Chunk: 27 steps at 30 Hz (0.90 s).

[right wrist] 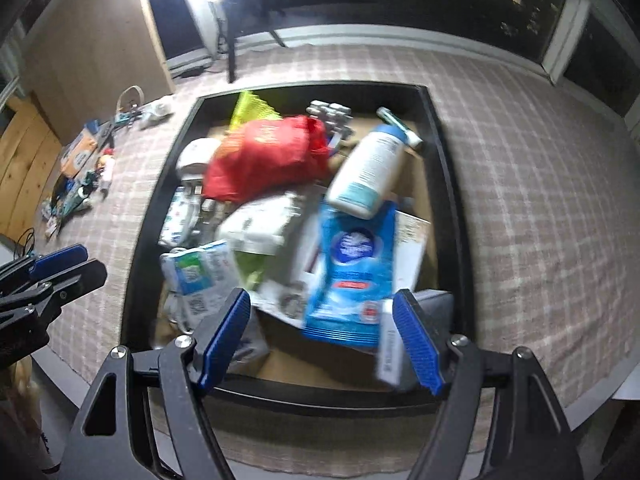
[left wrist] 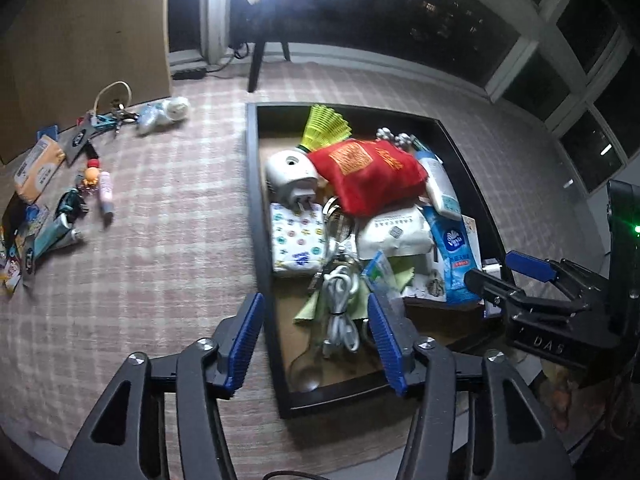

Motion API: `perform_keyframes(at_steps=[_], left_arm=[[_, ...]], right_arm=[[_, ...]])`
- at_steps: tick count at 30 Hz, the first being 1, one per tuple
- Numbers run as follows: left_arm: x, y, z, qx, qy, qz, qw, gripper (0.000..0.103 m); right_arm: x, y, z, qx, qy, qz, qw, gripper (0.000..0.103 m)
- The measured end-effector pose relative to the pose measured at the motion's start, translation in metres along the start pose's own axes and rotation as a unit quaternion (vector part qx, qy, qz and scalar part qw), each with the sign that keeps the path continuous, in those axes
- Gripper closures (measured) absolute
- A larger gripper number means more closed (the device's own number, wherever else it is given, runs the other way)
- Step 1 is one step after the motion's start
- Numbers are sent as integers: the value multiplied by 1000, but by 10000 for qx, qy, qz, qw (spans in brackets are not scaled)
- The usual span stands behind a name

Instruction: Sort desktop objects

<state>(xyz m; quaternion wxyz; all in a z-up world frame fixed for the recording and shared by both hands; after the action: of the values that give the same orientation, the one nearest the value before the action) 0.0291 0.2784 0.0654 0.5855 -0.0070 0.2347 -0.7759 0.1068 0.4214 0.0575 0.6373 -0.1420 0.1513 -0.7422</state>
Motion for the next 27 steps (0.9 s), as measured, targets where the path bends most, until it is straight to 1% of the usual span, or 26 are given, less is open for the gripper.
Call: perform_keyframes(at_steps=[5,9,12,14,17,22,25,27], left_arm=[[33,-6,12,-82,-30,-14,10000,46],[65,-12,22,-107,-184,-115,9997,43],[92,-18,29,-146,-229,-145,9995,41],[111,-22,35,-235,-283,-114,9993,34],[144,-26,43,-348,-346,20,9988,29],[191,-27,50,-338,-468,379,9976,29],[214,-28,56,-391,-522,449,9969,29],[226,-27,61,-408,-489,500,9967,29]], right_arm=[[36,-11,0,-128,-80,50,9999,30],[74,-18,2,-315,46,162,9994,30],[102,-24,1,-367,6,98,9993,30],[123,-28,-1,-394,-7,79,9992,30],[148,-32,-6,-422,89,115,9990,30],[195,-33,-16,-297,-12,177,9994,30],[218,-34,-18,-315,50,326,9990,30],[231,-36,-20,-314,21,368,9988,30]])
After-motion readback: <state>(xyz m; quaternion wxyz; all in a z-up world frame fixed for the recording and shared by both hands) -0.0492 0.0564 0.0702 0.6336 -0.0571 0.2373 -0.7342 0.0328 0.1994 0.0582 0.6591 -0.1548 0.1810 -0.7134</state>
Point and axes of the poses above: each gripper's, at about its wrist camera, not at the fingertips, and z roughly against the way its jaws point, x to its left, y to its underside, the point moved 7 cm from there along -z, roughly the way its jaws point, and after that the axes turned 9 degrees about z, right-handed, at the moved point
